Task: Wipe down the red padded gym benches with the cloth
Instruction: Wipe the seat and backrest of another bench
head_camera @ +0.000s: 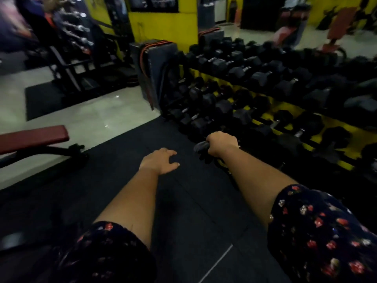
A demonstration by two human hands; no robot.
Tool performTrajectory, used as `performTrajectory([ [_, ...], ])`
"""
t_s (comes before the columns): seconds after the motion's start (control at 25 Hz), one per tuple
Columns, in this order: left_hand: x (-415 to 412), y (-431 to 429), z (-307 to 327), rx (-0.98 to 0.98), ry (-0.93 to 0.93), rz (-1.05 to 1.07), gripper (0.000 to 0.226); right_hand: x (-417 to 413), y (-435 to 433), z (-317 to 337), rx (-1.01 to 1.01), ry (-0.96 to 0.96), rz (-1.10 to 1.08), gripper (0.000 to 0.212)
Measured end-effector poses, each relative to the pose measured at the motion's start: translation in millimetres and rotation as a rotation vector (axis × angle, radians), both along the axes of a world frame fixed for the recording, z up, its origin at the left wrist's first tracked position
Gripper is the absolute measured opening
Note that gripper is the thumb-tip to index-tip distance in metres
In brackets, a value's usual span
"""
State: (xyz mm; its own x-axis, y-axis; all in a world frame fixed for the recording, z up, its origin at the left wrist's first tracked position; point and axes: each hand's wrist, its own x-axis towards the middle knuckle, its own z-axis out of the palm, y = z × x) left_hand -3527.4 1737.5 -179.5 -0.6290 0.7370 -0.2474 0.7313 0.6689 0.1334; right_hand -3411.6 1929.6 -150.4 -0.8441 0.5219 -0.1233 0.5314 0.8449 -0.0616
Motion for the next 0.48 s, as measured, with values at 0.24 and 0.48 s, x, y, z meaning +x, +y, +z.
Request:
performTrajectory([
  [0.24,-43,-65,-4,-0.016,0.011,0.296,0.060,-95,-34,-7,-0.022,0.017,0.276,0.027],
  [0.48,-103,-168,-17,-0.066,0.007,0.541,0.065,-200,-124,-24,0.020,-0.054,0.541,0.016],
])
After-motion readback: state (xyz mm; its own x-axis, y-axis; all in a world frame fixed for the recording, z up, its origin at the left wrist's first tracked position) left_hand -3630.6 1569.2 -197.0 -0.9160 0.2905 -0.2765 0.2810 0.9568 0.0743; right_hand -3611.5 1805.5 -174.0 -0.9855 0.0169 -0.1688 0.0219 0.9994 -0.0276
